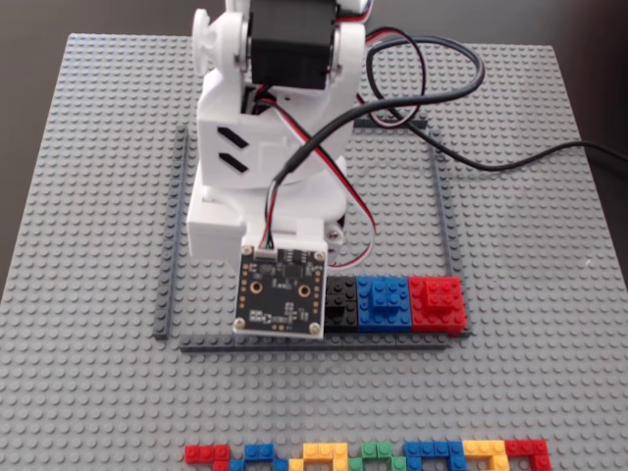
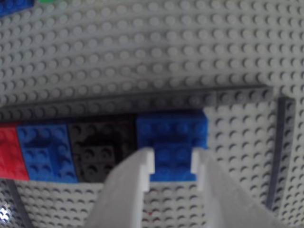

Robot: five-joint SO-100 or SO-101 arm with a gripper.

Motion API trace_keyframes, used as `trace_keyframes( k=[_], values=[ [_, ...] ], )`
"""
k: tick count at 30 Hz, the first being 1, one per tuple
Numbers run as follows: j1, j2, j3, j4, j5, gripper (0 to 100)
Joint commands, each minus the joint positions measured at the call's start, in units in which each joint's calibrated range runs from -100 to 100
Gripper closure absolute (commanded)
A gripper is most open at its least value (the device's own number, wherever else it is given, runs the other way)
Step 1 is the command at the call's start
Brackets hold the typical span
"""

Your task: Grab the cube and place it into the grid

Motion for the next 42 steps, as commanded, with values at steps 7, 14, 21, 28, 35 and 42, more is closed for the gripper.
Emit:
trace_keyframes(
  k=[7, 14, 21, 28, 35, 42],
  values=[
    [-0.4, -2.4, 0.2, -1.4, -0.2, 92],
    [-0.1, -2.4, 0.4, -1.5, -0.3, 88],
    [0.2, -2.5, 1.3, -1.7, -0.2, 85],
    [0.3, -2.5, 1.6, -1.8, -0.3, 84],
    [0.6, -2.9, 1.7, -2.2, -0.6, 84],
    [0.7, -4.4, 0.0, -2.5, -1.9, 84]
  ],
)
